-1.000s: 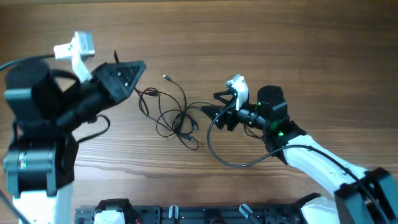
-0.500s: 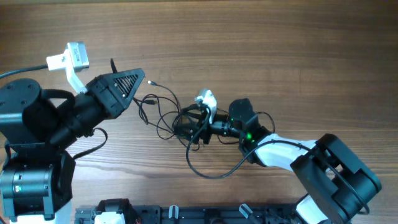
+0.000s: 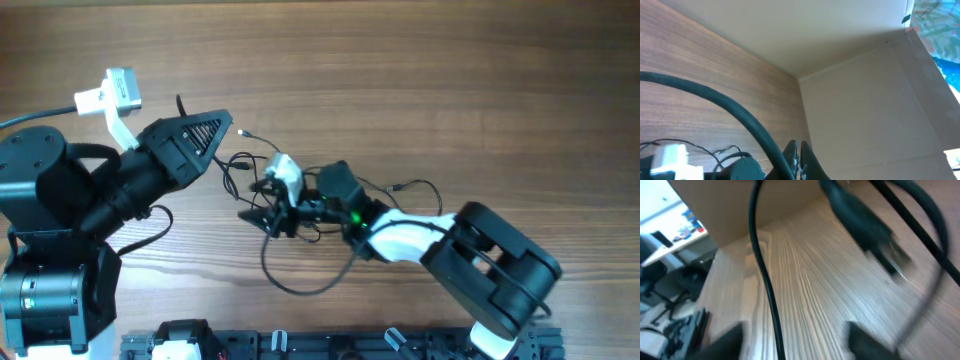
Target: Untangle cables
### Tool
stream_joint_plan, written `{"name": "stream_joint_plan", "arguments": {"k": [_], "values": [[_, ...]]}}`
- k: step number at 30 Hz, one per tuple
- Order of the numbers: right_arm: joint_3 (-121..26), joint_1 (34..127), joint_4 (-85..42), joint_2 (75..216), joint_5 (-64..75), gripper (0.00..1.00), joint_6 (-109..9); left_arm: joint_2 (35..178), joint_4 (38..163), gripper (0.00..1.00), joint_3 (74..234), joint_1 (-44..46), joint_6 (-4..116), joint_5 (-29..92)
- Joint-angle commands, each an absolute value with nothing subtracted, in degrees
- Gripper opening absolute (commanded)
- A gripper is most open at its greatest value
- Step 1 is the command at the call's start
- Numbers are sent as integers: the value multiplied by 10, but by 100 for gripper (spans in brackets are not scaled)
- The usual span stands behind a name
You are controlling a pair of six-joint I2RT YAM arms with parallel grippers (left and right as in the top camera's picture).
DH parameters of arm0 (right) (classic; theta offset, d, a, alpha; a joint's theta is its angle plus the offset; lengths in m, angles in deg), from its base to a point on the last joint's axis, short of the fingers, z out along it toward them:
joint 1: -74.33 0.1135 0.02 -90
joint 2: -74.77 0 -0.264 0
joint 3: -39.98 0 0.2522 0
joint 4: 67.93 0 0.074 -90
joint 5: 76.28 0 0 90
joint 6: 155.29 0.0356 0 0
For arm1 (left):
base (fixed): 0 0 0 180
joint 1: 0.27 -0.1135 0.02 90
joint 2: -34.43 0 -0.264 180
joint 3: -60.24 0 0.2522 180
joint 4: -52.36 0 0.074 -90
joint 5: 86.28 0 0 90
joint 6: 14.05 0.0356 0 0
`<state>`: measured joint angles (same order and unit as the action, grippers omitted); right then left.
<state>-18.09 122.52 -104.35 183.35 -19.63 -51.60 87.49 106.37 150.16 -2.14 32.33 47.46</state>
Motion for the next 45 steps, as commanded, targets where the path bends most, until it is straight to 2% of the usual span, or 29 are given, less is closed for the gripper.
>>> {"name": "stream_joint_plan", "arguments": {"k": [1,4,7,13,18,24,27,30,31,33,35,36,42,45], "values": [[-210,1229,-1037,1844,-288,4,-512,873,1062,4,1512,-19,318,428],[-210,1217,-940,1839,-296,4,-477,873,1060,4,1512,-23,318,361],[-210,1172,-749,1807,-275,4,-506,873,1015,4,1516,-59,317,304],[-210,1028,-447,1724,-84,4,-549,873,965,4,1561,-205,313,282],[-210,894,-365,1660,24,4,-561,888,978,4,1561,-346,267,283],[-210,736,-335,1650,43,4,-538,942,980,4,1561,-483,232,296],[-210,676,-333,1650,19,4,-550,985,980,4,1561,-514,232,317],[-210,663,-331,1650,-4,6,-547,1044,972,4,1561,-516,232,317],[-210,663,-328,1650,-5,17,-547,1062,967,4,1561,-516,232,317],[-210,663,-322,1651,-5,48,-546,1094,947,4,1561,-516,232,317],[-210,663,-320,1651,-5,95,-546,1126,897,4,1561,-513,232,317],[-210,663,-320,1651,-5,100,-546,1138,867,4,1561,-510,232,317],[-210,663,-318,1651,-5,100,-546,1195,612,4,1561,-486,273,315],[-210,663,-308,1651,-5,100,-546,1224,520,4,1572,-459,292,258]]}}
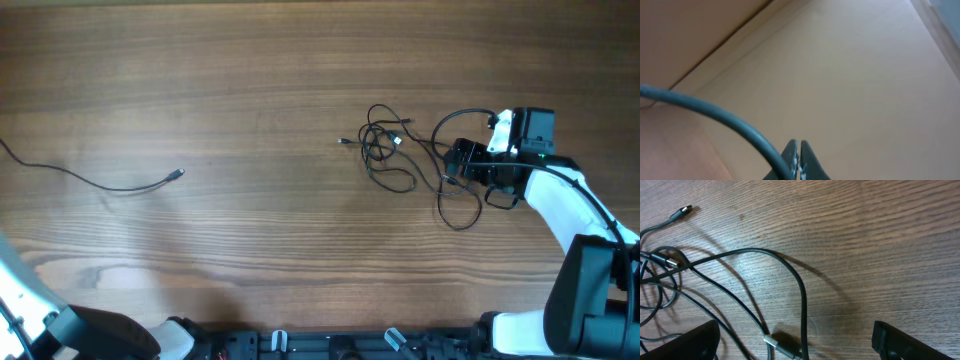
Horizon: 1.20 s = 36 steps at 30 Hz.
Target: Untangle cables
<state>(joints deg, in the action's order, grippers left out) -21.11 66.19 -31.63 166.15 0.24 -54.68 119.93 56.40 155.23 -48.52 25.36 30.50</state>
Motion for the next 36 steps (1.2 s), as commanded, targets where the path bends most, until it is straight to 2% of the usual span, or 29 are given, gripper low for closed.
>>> {"name": "stream_joint_plan", "arguments": {"k": [1,8,11,15,22,28,29,31,34,36], "values": [[-210,663,-305,1651,-5,100,-546,1238,518,4,1588,-450,293,226],[-210,663,-308,1651,-5,100,-546,1374,581,4,1829,-408,405,206],[-210,663,-315,1651,-5,100,-547,1429,691,4,1926,-381,489,95],[-210,663,-326,1651,-5,100,-547,1481,753,4,1936,-361,515,58],[-210,663,-330,1651,-5,100,-547,1629,943,4,1936,-358,484,51],[-210,663,-330,1651,-5,100,-546,1698,1019,4,1936,-330,484,12],[-210,663,-330,1651,-5,100,-547,1699,1025,13,1936,-326,482,0],[-210,663,-330,1651,-5,100,-546,1697,1044,99,1937,-318,481,-25],[-210,663,-330,1651,-5,100,-546,1687,1096,99,1963,-314,458,-77],[-210,663,-330,1651,-5,100,-546,1681,1182,100,2031,-317,448,-78]]}}
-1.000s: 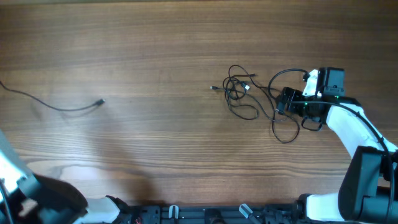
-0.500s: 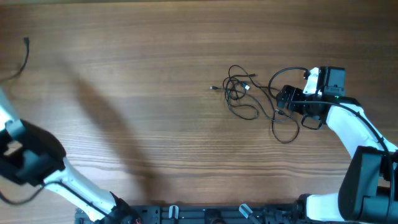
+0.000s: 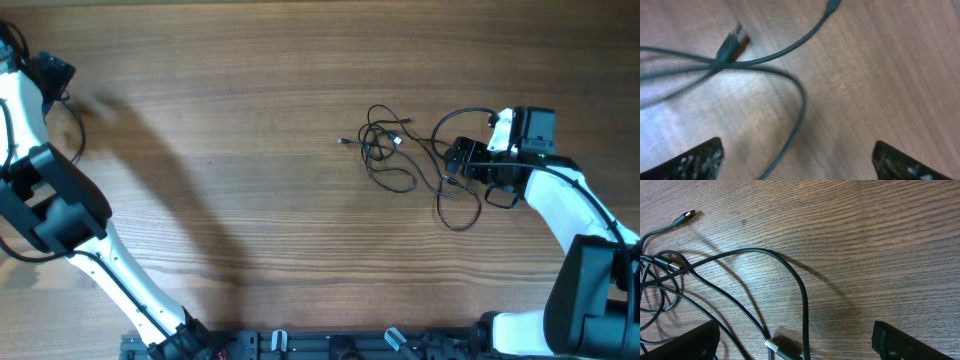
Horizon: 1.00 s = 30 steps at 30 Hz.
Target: Untangle cables
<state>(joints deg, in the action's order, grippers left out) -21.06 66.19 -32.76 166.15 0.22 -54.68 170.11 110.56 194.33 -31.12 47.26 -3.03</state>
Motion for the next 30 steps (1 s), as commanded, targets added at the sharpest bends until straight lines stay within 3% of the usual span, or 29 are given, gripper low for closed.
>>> {"name": "stream_joint_plan", "arguments": {"k": [1,4,9,14,18,24,30], "values": [[-210,663,-330,1651,-5,100,-546,1680,1230,100,2064,-318,425,-84],[-210,663,-330,1651,-5,100,-546,1679,1374,100,2151,-319,346,-28],[-210,663,-330,1651,-5,100,-546,1671,1561,100,2170,-295,358,228],[-210,663,-330,1651,-5,99,-546,1671,1627,100,2166,-178,472,252],[-210,663,-330,1651,-5,100,-546,1663,1626,100,2166,-71,472,230],[-210,663,-330,1651,-5,100,-547,1580,1627,100,2165,96,455,65],[-210,663,-335,1651,-5,100,-546,1445,1626,100,2053,182,356,-113]]}}
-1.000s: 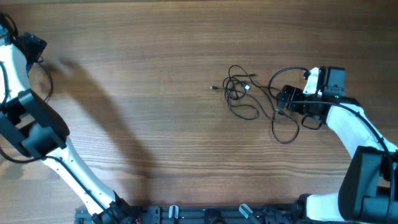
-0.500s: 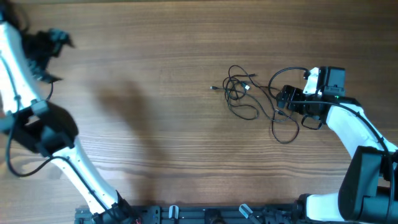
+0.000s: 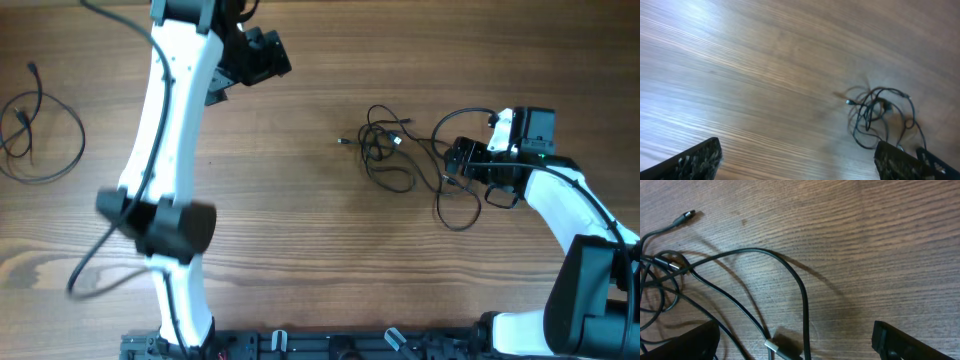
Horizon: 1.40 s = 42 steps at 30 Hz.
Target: Untangle cables
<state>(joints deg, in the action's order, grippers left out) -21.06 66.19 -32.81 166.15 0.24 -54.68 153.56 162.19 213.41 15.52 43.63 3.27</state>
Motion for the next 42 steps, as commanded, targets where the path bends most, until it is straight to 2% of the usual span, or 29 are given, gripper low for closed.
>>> {"name": "stream_joint_plan", "arguments": {"k": [1,4,5,7,10,12,14,16,20,24,28,29,36,42], "values": [[-210,663,-339,1651,-5,100,-546,1412,1626,100,2000,192,313,-154],[-210,663,-345,1651,-5,100,-546,1280,1549,100,1788,224,260,-207],[-210,663,-345,1651,-5,100,-546,1206,1463,100,1662,236,260,-176],[-210,663,-346,1651,-5,100,-546,1126,1348,100,1524,244,269,-109],[-210,663,-353,1651,-10,100,-534,1042,1157,100,1356,246,305,61],[-210,663,-329,1651,-47,100,-443,1026,1013,100,1272,247,304,168],[-210,663,-277,1651,-99,100,-369,1038,911,100,1236,249,276,211],[-210,663,-232,1651,-129,100,-353,1065,837,100,1226,260,227,213],[-210,660,-178,1651,-209,100,-444,1147,674,100,1226,308,182,215],[-210,660,-129,1624,-223,100,-471,1244,528,98,1226,348,140,213],[-210,660,-85,1524,-224,100,-456,1332,388,78,1226,369,139,205],[-210,660,-72,1471,-223,100,-450,1350,365,78,1226,373,136,195],[-210,660,-45,1203,-219,100,-441,1431,338,81,1266,379,112,111],[-210,660,-51,1070,-219,100,-441,1518,344,77,1362,379,111,111]]}}
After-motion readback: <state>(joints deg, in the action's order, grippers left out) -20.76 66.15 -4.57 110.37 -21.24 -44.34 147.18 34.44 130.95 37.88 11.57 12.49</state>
